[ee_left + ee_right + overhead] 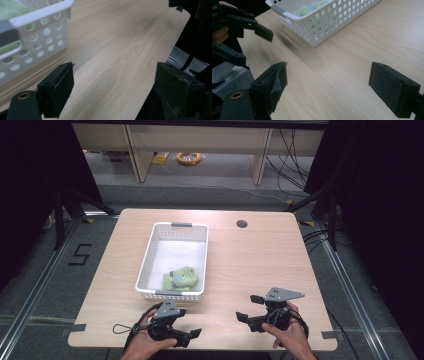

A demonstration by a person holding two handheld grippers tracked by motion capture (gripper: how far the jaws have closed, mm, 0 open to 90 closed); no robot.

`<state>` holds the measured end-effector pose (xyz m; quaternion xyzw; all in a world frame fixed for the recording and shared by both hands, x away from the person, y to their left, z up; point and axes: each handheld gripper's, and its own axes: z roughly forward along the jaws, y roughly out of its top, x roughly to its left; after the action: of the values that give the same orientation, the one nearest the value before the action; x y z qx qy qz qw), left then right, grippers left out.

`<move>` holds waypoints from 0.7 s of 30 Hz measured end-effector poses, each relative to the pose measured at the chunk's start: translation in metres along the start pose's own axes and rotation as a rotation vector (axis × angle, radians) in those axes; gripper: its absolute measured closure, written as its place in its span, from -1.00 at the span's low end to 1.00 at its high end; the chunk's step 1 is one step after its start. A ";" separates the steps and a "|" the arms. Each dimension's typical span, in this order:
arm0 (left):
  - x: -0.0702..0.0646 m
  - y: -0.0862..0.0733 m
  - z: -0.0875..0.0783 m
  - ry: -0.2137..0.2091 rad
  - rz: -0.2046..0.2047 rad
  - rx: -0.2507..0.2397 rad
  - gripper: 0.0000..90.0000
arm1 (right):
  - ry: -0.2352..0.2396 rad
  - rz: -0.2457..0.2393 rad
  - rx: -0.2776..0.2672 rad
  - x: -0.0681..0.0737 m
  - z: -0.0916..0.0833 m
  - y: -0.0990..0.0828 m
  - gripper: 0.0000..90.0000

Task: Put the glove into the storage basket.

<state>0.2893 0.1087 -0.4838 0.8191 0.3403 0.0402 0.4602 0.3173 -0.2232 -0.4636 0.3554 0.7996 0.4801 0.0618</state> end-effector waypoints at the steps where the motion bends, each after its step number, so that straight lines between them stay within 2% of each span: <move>1: 0.000 -0.001 0.001 0.006 0.007 0.000 -0.65 | 0.014 0.002 -0.002 0.001 -0.002 -0.002 -0.64; 2: 0.000 -0.003 0.001 0.001 -0.004 0.012 -0.65 | 0.013 0.037 0.004 0.004 -0.003 -0.004 -0.64; 3: 0.000 -0.004 0.002 0.007 0.015 0.007 -0.65 | 0.014 0.028 -0.002 0.005 -0.004 -0.006 -0.64; 5: -0.001 -0.006 0.003 0.001 0.003 0.001 -0.65 | 0.010 0.025 0.004 0.006 -0.005 -0.009 -0.64; 6: -0.002 -0.007 0.004 0.004 -0.019 0.002 -0.65 | 0.016 0.024 0.009 0.006 -0.005 -0.011 -0.64; 7: -0.001 -0.008 0.003 0.015 0.010 0.023 -0.65 | 0.009 -0.003 0.005 0.004 -0.006 -0.012 -0.64; 8: -0.001 -0.008 0.002 0.003 0.005 0.027 -0.65 | -0.001 0.017 0.014 0.006 -0.006 -0.014 -0.64; 9: -0.002 -0.009 0.002 -0.005 0.014 0.020 -0.65 | -0.003 -0.013 0.015 0.004 -0.006 -0.015 -0.64; 10: -0.003 -0.010 0.002 0.010 0.013 0.011 -0.65 | -0.006 -0.012 0.026 0.005 -0.008 -0.016 -0.64; 11: -0.003 -0.011 0.002 0.007 0.008 0.010 -0.65 | -0.004 -0.007 0.023 0.005 -0.008 -0.018 -0.64; 12: -0.003 -0.012 0.002 0.012 0.005 0.020 -0.65 | -0.005 0.026 0.042 0.008 -0.010 -0.020 -0.64; 13: -0.005 -0.014 0.003 0.005 -0.002 0.004 -0.65 | -0.005 -0.017 0.024 0.005 -0.010 -0.020 -0.64; 14: -0.005 -0.016 0.003 0.007 0.008 0.017 -0.65 | 0.000 -0.015 0.028 0.005 -0.010 -0.022 -0.64; 15: -0.006 -0.016 0.003 0.008 0.007 0.034 -0.65 | 0.000 0.017 0.033 0.007 -0.011 -0.025 -0.64; 16: -0.007 -0.018 0.004 -0.001 -0.005 0.021 -0.65 | -0.004 -0.006 0.036 0.005 -0.011 -0.026 -0.64; 17: -0.007 -0.018 0.003 0.005 0.010 0.023 -0.65 | -0.016 0.012 0.057 0.008 -0.013 -0.028 -0.64; 19: -0.008 -0.019 0.003 -0.003 0.023 0.026 -0.65 | -0.006 -0.021 0.054 0.006 -0.011 -0.031 -0.64; 20: -0.010 -0.021 0.003 0.005 -0.001 0.028 -0.65 | -0.011 -0.029 0.065 0.006 -0.011 -0.034 -0.64; 21: -0.010 -0.023 0.004 -0.002 0.013 0.029 -0.65 | -0.019 -0.016 0.076 0.008 -0.011 -0.036 -0.64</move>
<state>0.2715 0.1075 -0.5013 0.8279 0.3350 0.0371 0.4483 0.2878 -0.2367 -0.4853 0.3557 0.8193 0.4457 0.0597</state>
